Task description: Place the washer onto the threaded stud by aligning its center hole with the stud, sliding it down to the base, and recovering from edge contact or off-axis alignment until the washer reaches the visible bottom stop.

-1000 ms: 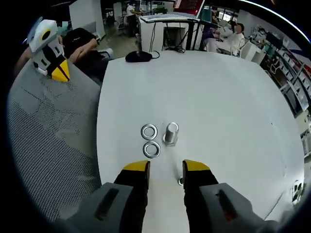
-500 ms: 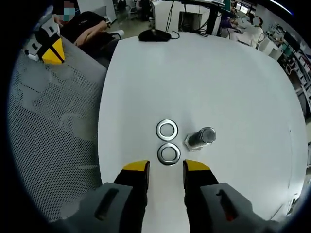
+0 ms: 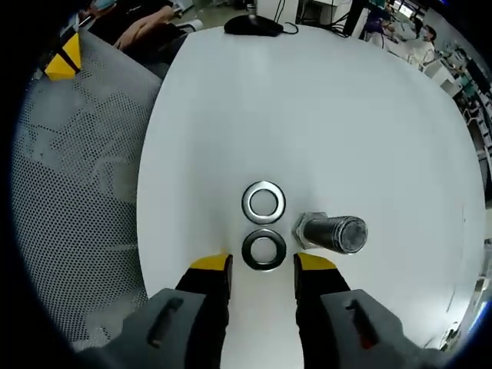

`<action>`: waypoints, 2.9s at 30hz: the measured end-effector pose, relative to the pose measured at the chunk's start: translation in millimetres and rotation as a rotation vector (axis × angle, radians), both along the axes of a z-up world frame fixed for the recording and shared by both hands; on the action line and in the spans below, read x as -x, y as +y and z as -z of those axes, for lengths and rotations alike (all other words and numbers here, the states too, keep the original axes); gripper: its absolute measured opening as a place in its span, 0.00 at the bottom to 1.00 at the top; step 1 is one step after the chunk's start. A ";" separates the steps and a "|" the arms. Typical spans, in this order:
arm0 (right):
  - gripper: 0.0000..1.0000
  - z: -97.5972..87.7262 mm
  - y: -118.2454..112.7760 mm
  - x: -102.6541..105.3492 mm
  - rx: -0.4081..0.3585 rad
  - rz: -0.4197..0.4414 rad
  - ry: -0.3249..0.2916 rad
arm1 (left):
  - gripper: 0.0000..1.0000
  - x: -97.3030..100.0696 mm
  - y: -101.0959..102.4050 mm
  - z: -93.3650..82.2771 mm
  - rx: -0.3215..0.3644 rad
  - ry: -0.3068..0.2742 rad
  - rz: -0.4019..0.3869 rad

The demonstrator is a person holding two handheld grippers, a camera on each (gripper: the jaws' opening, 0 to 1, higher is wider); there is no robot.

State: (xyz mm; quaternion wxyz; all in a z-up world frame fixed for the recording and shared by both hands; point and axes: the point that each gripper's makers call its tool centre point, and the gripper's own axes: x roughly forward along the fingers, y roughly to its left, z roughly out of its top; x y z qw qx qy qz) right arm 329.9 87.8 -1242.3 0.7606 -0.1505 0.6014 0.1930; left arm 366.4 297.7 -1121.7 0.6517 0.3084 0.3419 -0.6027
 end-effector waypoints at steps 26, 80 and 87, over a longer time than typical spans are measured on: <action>0.25 -0.1 4.5 -4.8 0.039 -0.071 0.041 | 0.00 -0.6 -1.0 -0.3 0.010 0.000 0.012; 0.23 -79.3 -17.4 -22.5 0.090 -0.076 -0.107 | 0.00 -0.7 -2.3 -1.9 0.020 0.000 0.016; 0.23 -73.6 -23.6 -33.3 0.107 -0.077 -0.107 | 0.00 -0.4 -2.3 -2.4 0.021 0.000 0.014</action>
